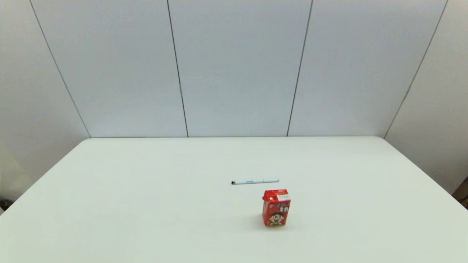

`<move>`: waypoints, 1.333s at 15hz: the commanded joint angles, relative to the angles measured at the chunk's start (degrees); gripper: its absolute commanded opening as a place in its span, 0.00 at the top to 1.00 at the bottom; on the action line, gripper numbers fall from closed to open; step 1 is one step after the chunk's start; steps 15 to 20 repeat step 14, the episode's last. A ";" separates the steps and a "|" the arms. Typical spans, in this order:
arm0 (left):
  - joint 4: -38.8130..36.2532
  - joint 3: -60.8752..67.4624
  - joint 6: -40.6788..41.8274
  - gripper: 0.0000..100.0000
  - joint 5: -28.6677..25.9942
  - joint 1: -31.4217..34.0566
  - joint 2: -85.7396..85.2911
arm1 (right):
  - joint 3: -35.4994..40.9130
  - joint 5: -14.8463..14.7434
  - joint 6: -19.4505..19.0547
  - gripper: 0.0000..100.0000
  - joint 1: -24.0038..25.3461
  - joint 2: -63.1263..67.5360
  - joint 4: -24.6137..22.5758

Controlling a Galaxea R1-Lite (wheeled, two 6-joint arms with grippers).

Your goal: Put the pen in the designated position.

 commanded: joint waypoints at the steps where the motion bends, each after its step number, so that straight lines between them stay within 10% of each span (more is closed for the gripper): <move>1: -0.04 0.62 0.02 0.00 0.00 0.01 0.10 | 0.70 0.00 0.01 0.00 0.00 -0.02 -0.04; 20: -0.04 0.62 0.02 0.00 0.00 0.01 0.10 | 0.70 0.00 0.01 0.00 0.00 -0.02 -0.04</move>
